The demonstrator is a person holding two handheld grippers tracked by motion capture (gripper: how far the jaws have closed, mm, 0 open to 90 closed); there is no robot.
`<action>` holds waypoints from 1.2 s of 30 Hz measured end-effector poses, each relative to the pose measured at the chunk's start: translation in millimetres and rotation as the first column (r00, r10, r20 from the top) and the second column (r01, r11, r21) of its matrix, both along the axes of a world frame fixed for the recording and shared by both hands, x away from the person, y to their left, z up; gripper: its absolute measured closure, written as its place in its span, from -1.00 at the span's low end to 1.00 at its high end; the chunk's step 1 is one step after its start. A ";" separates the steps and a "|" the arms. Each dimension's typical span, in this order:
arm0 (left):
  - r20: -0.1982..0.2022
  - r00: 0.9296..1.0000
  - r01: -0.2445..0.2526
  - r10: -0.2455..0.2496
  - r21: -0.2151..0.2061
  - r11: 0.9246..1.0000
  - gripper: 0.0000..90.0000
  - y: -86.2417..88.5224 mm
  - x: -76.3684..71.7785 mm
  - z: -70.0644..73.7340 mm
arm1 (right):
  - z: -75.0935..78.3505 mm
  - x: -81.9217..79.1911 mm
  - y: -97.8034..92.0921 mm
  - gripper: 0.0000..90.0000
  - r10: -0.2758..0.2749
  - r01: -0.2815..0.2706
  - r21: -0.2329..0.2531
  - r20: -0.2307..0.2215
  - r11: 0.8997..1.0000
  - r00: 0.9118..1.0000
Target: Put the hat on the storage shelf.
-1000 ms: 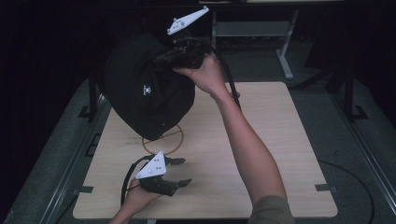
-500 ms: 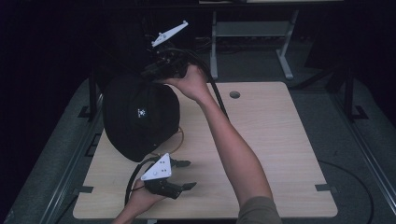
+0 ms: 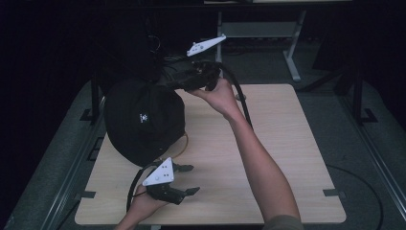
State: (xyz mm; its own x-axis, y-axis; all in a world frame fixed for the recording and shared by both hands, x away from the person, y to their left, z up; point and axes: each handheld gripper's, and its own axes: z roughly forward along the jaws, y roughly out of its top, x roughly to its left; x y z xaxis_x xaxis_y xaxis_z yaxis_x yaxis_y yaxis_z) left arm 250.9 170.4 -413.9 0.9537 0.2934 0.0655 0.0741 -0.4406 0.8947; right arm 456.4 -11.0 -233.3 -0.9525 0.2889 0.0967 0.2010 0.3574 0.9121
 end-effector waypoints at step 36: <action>-0.023 0.999 -0.040 0.040 0.033 0.999 -0.48 0.7 5.9 -2.7 | -53.3 -38.3 -106.6 -0.18 -0.170 0.169 -0.021 -0.059 0.985 0.984</action>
